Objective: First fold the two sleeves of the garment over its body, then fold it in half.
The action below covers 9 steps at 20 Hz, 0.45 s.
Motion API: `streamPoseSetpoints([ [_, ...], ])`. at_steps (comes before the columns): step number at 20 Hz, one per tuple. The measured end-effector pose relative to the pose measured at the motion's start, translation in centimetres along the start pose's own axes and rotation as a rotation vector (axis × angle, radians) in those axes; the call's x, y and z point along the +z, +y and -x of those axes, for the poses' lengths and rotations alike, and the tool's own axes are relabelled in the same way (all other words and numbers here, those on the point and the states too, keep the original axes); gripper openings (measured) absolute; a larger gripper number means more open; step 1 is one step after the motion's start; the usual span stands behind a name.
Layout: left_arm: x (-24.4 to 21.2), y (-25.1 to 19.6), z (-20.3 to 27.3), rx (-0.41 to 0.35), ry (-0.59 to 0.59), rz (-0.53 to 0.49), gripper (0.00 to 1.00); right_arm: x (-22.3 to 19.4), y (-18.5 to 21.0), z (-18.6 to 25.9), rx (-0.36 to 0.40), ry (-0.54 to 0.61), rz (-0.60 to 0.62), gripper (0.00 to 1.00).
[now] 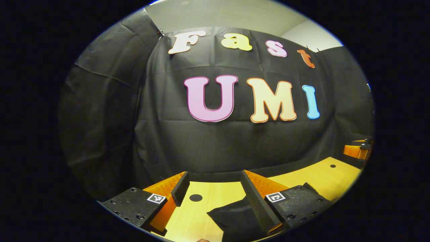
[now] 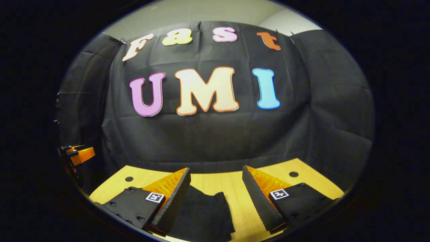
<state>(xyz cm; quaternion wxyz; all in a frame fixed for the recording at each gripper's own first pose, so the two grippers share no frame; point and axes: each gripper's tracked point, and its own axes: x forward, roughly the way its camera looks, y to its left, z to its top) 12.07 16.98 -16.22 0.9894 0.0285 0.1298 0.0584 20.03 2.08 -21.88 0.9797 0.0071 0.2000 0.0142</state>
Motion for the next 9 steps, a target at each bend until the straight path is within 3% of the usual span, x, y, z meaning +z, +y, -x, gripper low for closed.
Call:
streamPoseSetpoints([
  [2, 2.1, -0.4, 2.8, 0.014, -0.049, -0.005, 0.92, 1.4, -0.2, 2.9, 0.014, -0.064, 0.005, 0.94],
  [9, 6.0, -3.2, 11.9, 0.04, -0.134, -0.039, 0.92, 1.6, -2.0, 12.3, 0.072, -0.127, -0.009, 0.97],
])
